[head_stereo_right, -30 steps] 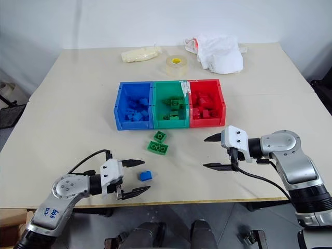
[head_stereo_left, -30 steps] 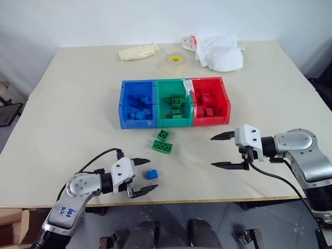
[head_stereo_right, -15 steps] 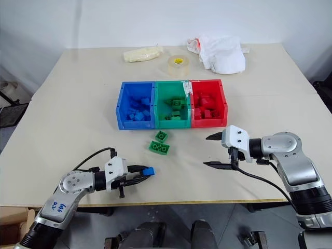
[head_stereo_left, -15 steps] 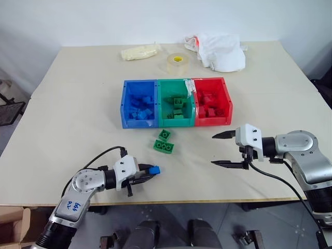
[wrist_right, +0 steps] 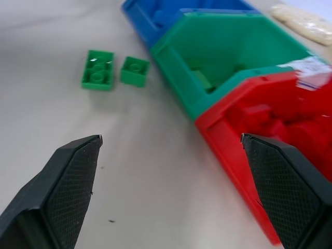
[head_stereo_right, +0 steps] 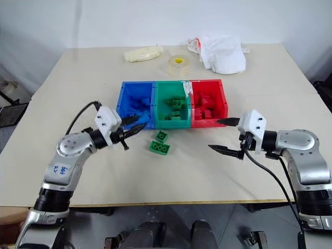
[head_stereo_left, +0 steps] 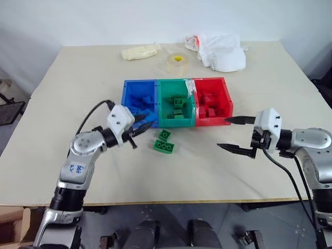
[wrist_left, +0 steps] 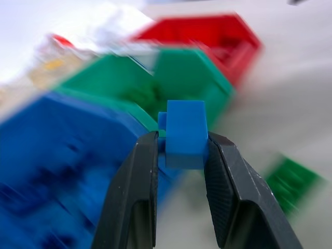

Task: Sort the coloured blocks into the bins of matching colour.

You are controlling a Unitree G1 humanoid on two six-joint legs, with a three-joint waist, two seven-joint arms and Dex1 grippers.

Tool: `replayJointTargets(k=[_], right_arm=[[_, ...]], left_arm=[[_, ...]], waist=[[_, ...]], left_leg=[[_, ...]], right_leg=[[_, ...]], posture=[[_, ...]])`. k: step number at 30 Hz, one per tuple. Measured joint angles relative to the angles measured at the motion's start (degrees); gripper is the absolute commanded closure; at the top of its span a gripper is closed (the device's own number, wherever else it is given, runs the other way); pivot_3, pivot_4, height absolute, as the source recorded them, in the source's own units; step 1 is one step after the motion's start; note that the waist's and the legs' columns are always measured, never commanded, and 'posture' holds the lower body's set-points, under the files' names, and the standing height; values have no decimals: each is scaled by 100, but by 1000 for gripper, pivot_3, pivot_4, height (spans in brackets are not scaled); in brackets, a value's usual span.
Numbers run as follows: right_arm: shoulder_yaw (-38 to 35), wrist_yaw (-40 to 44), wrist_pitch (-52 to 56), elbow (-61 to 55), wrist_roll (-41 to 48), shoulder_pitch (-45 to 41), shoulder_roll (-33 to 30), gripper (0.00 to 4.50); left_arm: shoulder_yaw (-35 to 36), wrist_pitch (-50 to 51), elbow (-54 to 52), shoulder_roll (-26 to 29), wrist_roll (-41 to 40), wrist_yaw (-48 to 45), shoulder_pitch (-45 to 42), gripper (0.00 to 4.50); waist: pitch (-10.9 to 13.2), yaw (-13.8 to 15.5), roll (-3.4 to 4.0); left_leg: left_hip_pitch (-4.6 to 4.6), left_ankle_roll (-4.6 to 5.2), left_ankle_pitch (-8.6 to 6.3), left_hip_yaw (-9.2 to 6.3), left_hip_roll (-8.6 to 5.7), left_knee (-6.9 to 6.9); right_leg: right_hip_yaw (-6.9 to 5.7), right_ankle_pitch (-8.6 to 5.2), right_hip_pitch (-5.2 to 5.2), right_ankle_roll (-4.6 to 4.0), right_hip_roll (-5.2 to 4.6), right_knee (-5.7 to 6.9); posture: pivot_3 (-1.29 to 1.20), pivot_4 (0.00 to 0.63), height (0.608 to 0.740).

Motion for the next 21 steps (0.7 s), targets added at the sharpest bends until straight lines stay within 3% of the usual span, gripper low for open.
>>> replayJointTargets(k=[7, 11, 17, 21], right_arm=[[-43, -200, 16, -40, 0, 26, 60, 0], [-42, -273, 19, -44, -1, 26, 64, 0], [-38, -302, 16, -43, -2, 23, 65, 0], [-24, -281, 10, -21, -3, -4, 76, 0]], left_arm=[[7, -632, 1621, -266, 306, 312, -1022, 1155], [-21, -901, 1995, -327, 419, 290, -1148, 34], [8, -822, 1466, -109, 205, -272, -770, 34], [135, -453, 457, 481, -352, -1027, 61, 34]], waist=[[7, 18, -12], [9, 0, -15], [9, -16, -16], [9, -83, -16]], left_leg=[[-6, 0, 0, -1, -5, 7], [-7, 0, 0, 1, -4, 5], [-10, 0, 0, 1, -2, 6], [-9, 0, 0, 0, 2, 1]], right_leg=[[-4, 1, -4, 2, 6, 5], [-3, 1, -10, 2, 4, 10], [-1, 1, -16, 2, 2, 14], [3, 1, -17, 2, -4, 15]], posture=[[0, 150, 740], [0, 150, 740], [0, 150, 740], [0, 150, 740]])
